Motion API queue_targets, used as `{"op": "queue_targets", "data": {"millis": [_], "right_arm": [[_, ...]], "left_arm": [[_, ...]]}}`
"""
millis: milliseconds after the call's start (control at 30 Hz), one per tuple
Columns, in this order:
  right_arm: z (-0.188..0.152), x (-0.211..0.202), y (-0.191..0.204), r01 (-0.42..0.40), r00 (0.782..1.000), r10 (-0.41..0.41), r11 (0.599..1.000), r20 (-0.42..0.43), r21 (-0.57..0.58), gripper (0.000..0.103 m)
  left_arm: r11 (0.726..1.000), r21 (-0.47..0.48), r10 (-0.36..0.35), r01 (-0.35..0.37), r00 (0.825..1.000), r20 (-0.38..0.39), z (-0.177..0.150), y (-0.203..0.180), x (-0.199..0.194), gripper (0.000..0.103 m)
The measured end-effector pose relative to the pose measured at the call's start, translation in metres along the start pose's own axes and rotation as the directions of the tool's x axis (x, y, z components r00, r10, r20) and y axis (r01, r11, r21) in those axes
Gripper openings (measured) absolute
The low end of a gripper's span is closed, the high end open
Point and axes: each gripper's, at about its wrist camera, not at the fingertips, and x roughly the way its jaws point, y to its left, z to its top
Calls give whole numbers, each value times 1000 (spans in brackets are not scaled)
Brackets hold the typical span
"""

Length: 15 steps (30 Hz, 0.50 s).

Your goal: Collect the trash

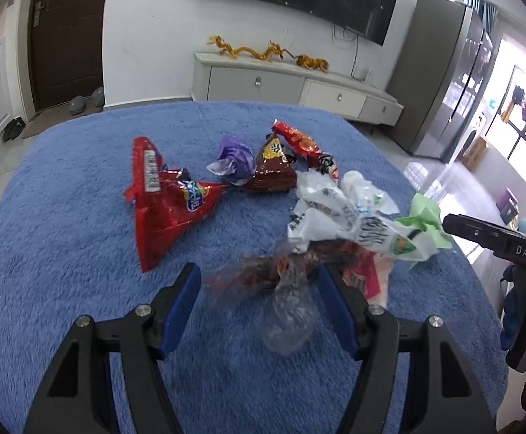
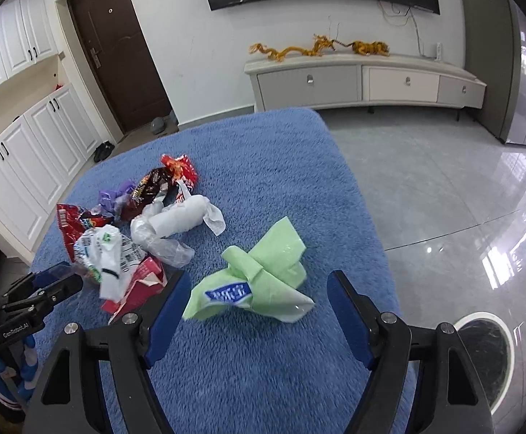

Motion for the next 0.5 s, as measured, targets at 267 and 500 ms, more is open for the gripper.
{"op": "queue_targets", "data": {"millis": [267, 500], "right_arm": [[-2, 19, 0, -32, 999, 32, 999, -29, 3, 63], [-8, -1, 3, -51, 999, 51, 999, 9, -13, 33]], "left_arm": [[1000, 3, -18, 18, 998, -59, -5, -1, 15, 32], [1000, 4, -12, 12, 999, -38, -16, 0, -5, 7]]}}
